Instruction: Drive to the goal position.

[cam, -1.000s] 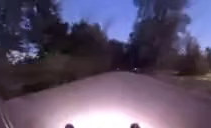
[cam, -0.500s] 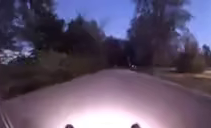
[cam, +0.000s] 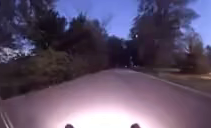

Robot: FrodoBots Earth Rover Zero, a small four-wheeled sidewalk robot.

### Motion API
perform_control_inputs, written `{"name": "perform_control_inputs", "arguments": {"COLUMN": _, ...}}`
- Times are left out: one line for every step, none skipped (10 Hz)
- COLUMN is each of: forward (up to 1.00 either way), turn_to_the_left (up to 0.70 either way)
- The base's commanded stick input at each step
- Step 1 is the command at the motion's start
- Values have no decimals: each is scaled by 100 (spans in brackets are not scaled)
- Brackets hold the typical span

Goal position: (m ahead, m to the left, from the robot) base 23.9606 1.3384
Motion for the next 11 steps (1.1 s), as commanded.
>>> {"name": "perform_control_inputs", "arguments": {"forward": 100, "turn_to_the_left": 0}}
{"name": "perform_control_inputs", "arguments": {"forward": 100, "turn_to_the_left": 0}}
{"name": "perform_control_inputs", "arguments": {"forward": 100, "turn_to_the_left": -9}}
{"name": "perform_control_inputs", "arguments": {"forward": 100, "turn_to_the_left": -22}}
{"name": "perform_control_inputs", "arguments": {"forward": 100, "turn_to_the_left": -35}}
{"name": "perform_control_inputs", "arguments": {"forward": 100, "turn_to_the_left": -39}}
{"name": "perform_control_inputs", "arguments": {"forward": 100, "turn_to_the_left": -40}}
{"name": "perform_control_inputs", "arguments": {"forward": 100, "turn_to_the_left": -40}}
{"name": "perform_control_inputs", "arguments": {"forward": 100, "turn_to_the_left": -40}}
{"name": "perform_control_inputs", "arguments": {"forward": 100, "turn_to_the_left": -33}}
{"name": "perform_control_inputs", "arguments": {"forward": 100, "turn_to_the_left": 0}}
